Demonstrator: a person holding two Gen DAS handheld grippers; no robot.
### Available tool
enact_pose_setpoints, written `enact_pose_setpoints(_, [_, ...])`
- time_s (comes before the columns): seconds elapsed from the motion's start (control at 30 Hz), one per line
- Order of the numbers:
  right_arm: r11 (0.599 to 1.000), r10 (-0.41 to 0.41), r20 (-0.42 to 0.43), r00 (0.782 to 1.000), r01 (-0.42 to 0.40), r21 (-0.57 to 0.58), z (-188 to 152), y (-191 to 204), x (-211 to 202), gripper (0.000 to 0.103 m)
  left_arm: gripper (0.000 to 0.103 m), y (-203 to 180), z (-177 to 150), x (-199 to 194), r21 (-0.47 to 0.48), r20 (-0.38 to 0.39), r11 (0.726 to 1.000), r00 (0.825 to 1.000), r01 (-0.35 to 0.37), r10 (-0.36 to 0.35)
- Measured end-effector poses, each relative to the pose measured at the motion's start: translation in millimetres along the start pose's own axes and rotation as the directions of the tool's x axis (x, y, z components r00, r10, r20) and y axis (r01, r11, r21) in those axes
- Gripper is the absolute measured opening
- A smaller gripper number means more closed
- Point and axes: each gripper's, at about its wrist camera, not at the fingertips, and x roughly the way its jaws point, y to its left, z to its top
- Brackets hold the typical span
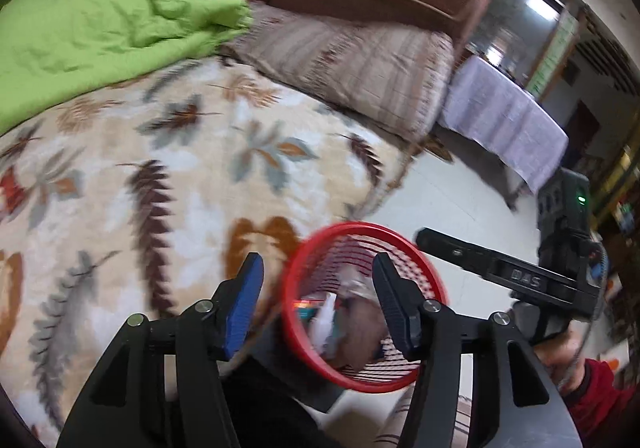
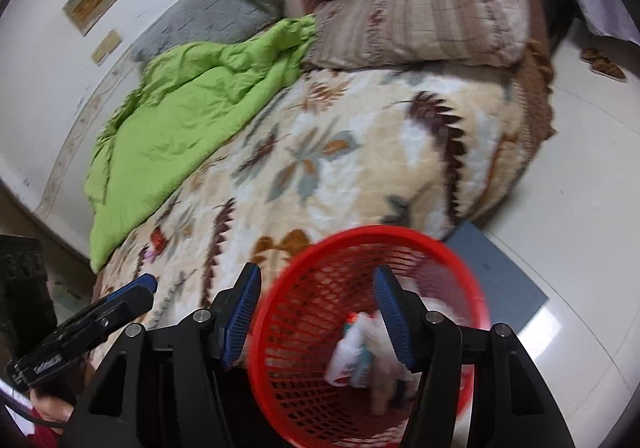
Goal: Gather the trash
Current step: 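Carry the spray bottle and medicine box over the red wastebasket and open both tools, then grasp the red candy wrapper on the bed with the right tool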
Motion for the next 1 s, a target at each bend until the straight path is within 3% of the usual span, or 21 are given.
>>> enact_pose_setpoints(0.13, [0.995, 0.058, -0.039, 0.998, -0.061, -0.076, 2.1, 36.8, 18.9, 0.063, 0.058, 42.3, -0.5, -21.7, -0.074, 0.031, 0.995, 0.997, -0.071, 0.074])
enact_pose_setpoints(0.3, [0.972, 0.130, -0.122, 0.984, -0.150, -0.178, 5.8, 98.1, 57.8, 0.063, 0.058, 114.7, -6.3, -57.7, -0.224, 0.079, 0.958, 0.977, -0.177, 0.199])
enact_pose_setpoints(0.43, [0.943, 0.167, -0.190, 0.968, -0.213, -0.255, 9.1, 151.9, 97.4, 0.063, 0.058, 182.3, -17.7, -89.1, -0.370, 0.095, 0.891, 0.944, -0.261, 0.316])
enact_pose_setpoints(0.53, [0.922, 0.186, -0.245, 0.951, -0.256, -0.292, 10.6, 194.9, 136.8, 0.063, 0.058, 232.5, -28.5, -111.1, -0.465, 0.095, 0.817, 0.898, -0.341, 0.429])
enact_pose_setpoints(0.67, [0.888, 0.198, -0.317, 0.927, -0.307, -0.342, 14.4, 253.7, 196.8, 0.063, 0.058, 282.9, -44.3, -127.2, -0.563, 0.077, 0.739, 0.866, -0.371, 0.494])
enact_pose_setpoints(0.8, [0.865, 0.173, -0.356, 0.918, -0.315, -0.391, 16.0, 304.2, 260.2, 0.064, 0.058, 317.7, -60.8, -132.2, -0.612, 0.050, 0.667, 0.822, -0.424, 0.567])
enact_pose_setpoints(1.0, [0.838, 0.102, -0.390, 0.915, -0.290, -0.462, 15.8, 361.4, 351.6, 0.063, 0.058, 344.6, -69.3, -125.9, -0.634, 0.023, 0.645, 0.824, -0.426, 0.566])
